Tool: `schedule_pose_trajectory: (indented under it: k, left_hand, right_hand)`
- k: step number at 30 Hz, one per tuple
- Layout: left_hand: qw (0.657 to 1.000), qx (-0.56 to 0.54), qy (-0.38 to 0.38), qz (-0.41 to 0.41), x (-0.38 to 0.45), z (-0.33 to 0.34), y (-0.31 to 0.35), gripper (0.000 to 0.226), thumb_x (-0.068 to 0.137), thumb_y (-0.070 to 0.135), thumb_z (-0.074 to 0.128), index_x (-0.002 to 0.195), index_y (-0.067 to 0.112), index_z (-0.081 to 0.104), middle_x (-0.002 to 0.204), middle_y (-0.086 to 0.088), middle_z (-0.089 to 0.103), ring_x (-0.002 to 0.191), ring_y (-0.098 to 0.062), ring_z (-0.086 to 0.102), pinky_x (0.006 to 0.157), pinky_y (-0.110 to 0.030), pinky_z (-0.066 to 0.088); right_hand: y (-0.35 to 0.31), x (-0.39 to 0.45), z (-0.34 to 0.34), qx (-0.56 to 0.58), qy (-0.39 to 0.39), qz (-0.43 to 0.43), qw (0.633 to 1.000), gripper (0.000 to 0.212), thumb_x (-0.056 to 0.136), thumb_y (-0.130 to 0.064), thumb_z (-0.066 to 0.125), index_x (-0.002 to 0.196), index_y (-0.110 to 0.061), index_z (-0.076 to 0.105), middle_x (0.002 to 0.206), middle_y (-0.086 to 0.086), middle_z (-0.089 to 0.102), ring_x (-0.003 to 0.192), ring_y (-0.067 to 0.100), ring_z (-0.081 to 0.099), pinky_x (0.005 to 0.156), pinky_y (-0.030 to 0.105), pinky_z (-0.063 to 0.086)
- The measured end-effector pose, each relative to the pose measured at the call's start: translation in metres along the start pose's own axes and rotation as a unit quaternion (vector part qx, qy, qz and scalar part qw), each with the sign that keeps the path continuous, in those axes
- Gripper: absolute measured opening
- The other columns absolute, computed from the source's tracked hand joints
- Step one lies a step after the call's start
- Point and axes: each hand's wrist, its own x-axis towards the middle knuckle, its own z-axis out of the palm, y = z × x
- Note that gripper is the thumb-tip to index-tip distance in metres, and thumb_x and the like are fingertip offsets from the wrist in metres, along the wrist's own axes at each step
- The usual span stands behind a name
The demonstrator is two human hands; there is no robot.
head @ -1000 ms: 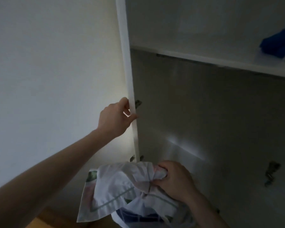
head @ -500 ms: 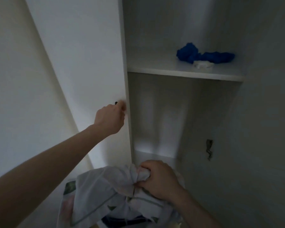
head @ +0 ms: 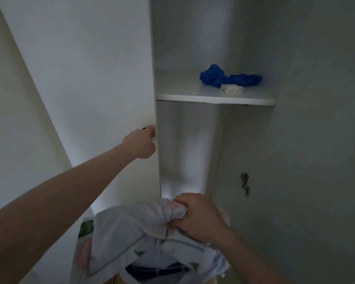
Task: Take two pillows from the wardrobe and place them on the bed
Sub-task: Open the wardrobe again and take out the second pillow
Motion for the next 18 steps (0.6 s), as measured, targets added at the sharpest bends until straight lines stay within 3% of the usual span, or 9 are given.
schedule_pose_trajectory:
  k: [12,16,18]
  left_hand:
    - [0.999,-0.028,-0.036,0.000,0.012,-0.007,0.013,0.047,0.093,0.021,0.053,0.139,0.014,0.044,0.129,-0.018,0.057,0.115,-0.039,0.058,0.090,-0.041,0.047]
    - [0.996,-0.072,-0.050,0.021,0.001,-0.009,0.011,0.066,0.092,0.025,0.060,0.152,0.019,0.033,0.134,-0.019,0.056,0.116,-0.036,0.058,0.086,-0.035,0.044]
    - [0.986,-0.123,-0.090,0.068,-0.022,-0.009,0.010,0.079,0.087,0.038,0.068,0.155,0.024,0.030,0.146,-0.014,0.050,0.119,-0.031,0.059,0.095,-0.031,0.045]
  right_hand:
    - [-0.007,-0.002,-0.006,-0.024,0.020,0.019,0.999,0.040,0.069,-0.063,0.068,0.080,-0.025,0.065,0.074,-0.008,0.066,0.072,0.015,0.064,0.066,0.039,0.053]
    - [-0.008,-0.004,-0.010,-0.026,0.030,0.017,0.999,0.040,0.071,-0.061,0.071,0.080,-0.022,0.066,0.072,-0.008,0.065,0.070,0.013,0.063,0.063,0.037,0.051]
    - [-0.006,-0.009,-0.014,-0.027,0.036,0.015,0.999,0.039,0.072,-0.059,0.072,0.078,-0.021,0.065,0.071,-0.008,0.063,0.069,0.011,0.061,0.063,0.036,0.048]
